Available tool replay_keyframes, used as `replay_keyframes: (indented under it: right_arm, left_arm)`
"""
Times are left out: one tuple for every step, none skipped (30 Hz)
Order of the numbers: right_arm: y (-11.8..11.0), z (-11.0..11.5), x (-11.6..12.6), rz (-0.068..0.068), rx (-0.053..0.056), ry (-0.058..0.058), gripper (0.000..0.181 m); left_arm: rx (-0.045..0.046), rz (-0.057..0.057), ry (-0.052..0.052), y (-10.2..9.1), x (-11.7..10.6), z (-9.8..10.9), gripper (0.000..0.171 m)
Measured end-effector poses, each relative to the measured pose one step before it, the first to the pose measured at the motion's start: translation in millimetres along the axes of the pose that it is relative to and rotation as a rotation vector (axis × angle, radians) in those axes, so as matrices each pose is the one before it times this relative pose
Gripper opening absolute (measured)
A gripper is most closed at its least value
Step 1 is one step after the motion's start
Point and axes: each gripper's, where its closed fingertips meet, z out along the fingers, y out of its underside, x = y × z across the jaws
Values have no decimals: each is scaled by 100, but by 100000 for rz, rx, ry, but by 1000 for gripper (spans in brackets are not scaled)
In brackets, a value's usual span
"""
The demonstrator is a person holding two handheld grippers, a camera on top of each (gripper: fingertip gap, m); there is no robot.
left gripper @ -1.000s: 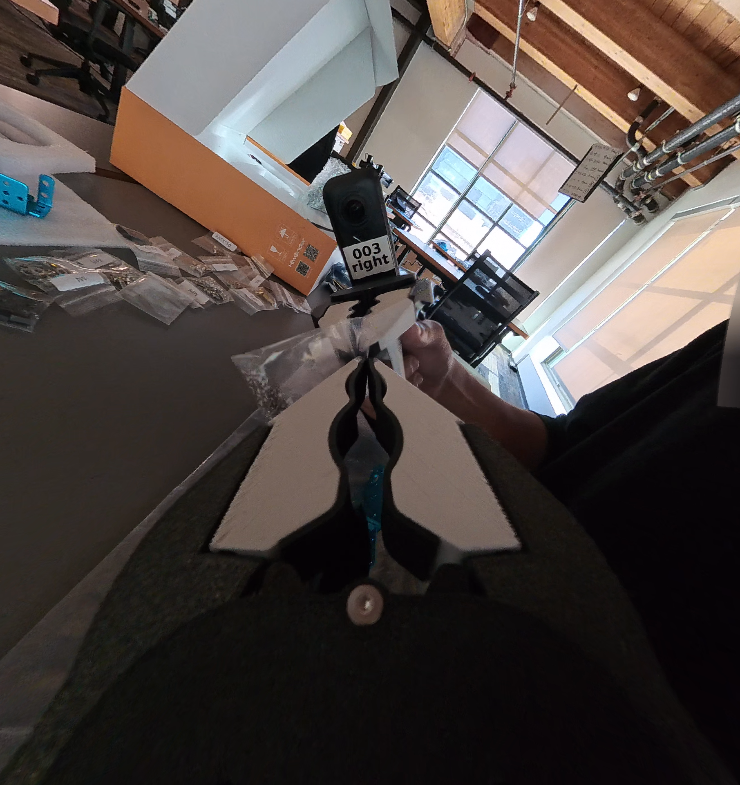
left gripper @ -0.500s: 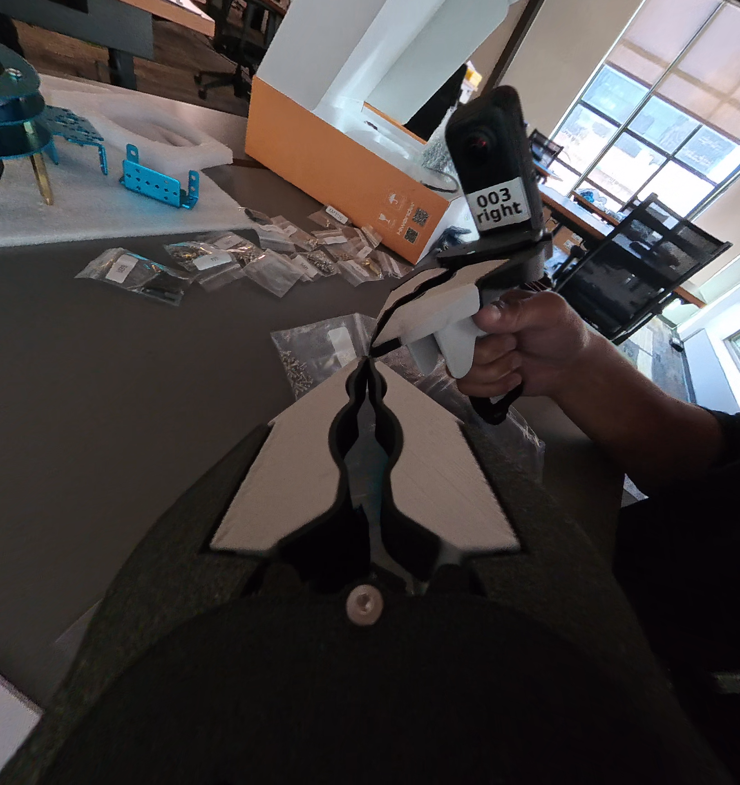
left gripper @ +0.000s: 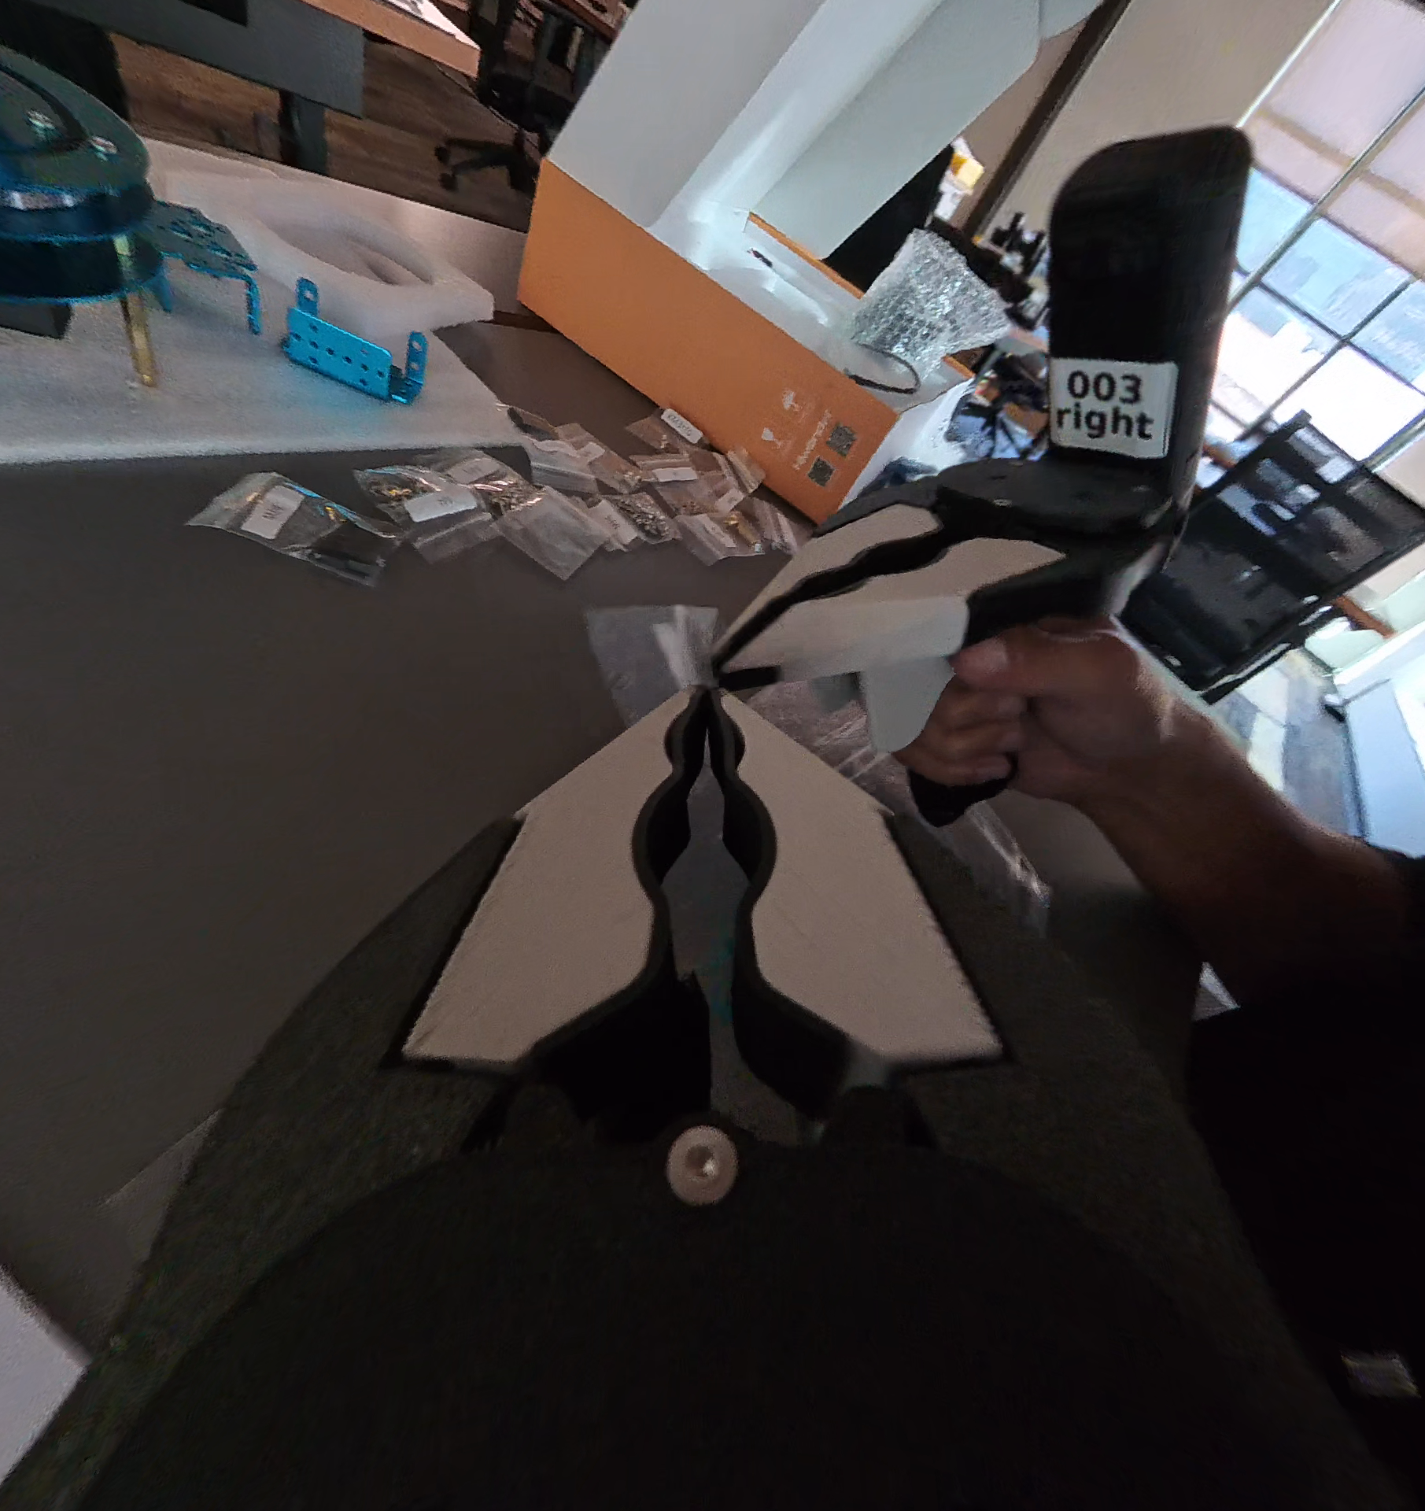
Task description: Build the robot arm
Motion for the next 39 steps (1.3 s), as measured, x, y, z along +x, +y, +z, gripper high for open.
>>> replay_keyframes:
  right_arm:
    - [-195,-538,-194,-9781,-85,338,19]
    - [109,-548,319,-12124,-1502,3902,37]
    - [149,-499,388,-11772,-794,4409,46]
    - [79,-343,233,-8973,397,3398,50]
    - [96,-98,-233,-6019,153,664,55]
    - [7,74,-610,-3439,236,-1378,62]
    - [-136,202,-501,-2396,1003,-542,67]
    - [-109,240,-375,-2554,746,213,74]
    - [20,181,-283,-2969,-94,478,76]
    - [23,87,-256,-3114,11,273,76]
    - [-59,-15,-301,-2638,504,-310,74]
    - [-103,-108,-385,-1908,680,-1284,64]
    - [-132,-147,-225,-1085,818,-736,56]
    - [-226,-178,-182,-619,1188,-841,52]
    - [-208,-139,-235,71,1077,-1547,48]
    - [-21,-49,-282,489,34,-2051,46]
    - [-96,-21,-102,-87,310,-525,47]
    - [-181,-23,-161,-497,793,-492,48]
    - [-86,26,-170,69,208,-727,48]
    - [-41,41,-130,165,87,-682,48]
    - [-106,-18,-180,110,640,-905,46]
    - [-10,-24,-147,150,-163,-883,41]
    - [49,-47,-12,-275,-497,-175,40]
    - [-25,-77,51,-375,62,154,37]
    - [-43,-82,44,-204,-18,97,32]
    - [-98,-91,-63,-248,206,-459,27]
    - [-88,-9,-81,-13,351,-459,25]
    - [69,54,-39,95,-215,-119,26]
    - [154,65,-28,-34,-604,-99,27]
    - [97,88,-72,205,-367,-298,29]
    - [35,91,-26,659,5,-124,32]
    - [-46,31,21,881,350,-65,35]
    - [-128,-38,26,1330,1125,-321,37]
    - [-289,-121,124,2770,2364,-321,42]
    - [-330,-179,128,4458,2750,-1165,48]
    - [-303,-193,14,5830,2437,-2694,55]
    - [-359,-210,-15,6974,2660,-3391,64]
    - [-409,-210,73,7002,3084,-3066,68]
    - [-492,-217,190,6410,3760,-2255,70]
  left_arm:
    - [-675,-2075,2147,-199,190,-29,0]
    - [-1312,-1891,2607,-147,286,-24,0]
    - [-1225,-1877,2156,-166,230,-50,0]
    - [-1198,-2068,2452,-171,282,-47,0]
    - [-1801,-2725,4187,-77,542,-2,0]
    - [-1780,-3836,4455,-62,542,7,0]
    - [-1533,-4002,3730,-51,412,39,0]
    - [-2359,-3375,4321,112,492,82,0]
    - [-3082,-3075,4189,272,474,132,0]
    - [-2954,-2593,3387,336,328,122,0]
    - [-2656,-2172,2953,358,240,111,0]
    - [-2218,-2126,2144,339,108,77,0]
    - [-2024,-1870,1921,336,87,49,0]
    - [-2069,-1458,1822,361,139,47,0]
    - [-1219,-852,802,238,58,28,0]
    - [-625,-319,277,146,43,25,0]
    - [-1024,-99,392,184,88,29,0]
    - [-661,-12,868,128,188,24,0]
    - [-53,-455,1929,28,343,1,0]
    - [-198,-731,1698,47,290,-25,0]
    - [-298,12,-179,82,9,-51,0]
    - [-300,518,-1180,92,-153,-85,0]
    - [-552,232,-1004,123,-149,-106,0]
    - [-462,45,-889,122,-153,-112,0]
    - [-367,34,-916,105,-157,-91,0]
    - [-608,300,-1064,160,-151,-33,0]
    - [-637,629,-847,153,-79,7,0]
    - [-451,746,-781,108,-29,14,0]
    - [-640,1257,-1162,86,-71,-34,0]
    - [-707,1640,-1008,56,-22,-70,0]
    - [-237,1393,-457,-48,62,-105,0]
    - [-2,1282,-10,-111,135,-130,0]
    - [-72,1646,168,-115,179,-170,0]
    - [509,2394,142,-193,258,-232,0]
    - [772,2616,-100,-199,274,-287,0]
    - [568,2153,-518,-137,220,-300,0]
    - [1167,1928,-843,-163,148,-326,0]
    - [1478,1425,-824,-173,90,-324,0]
    - [1316,661,-876,-105,11,-335,0]
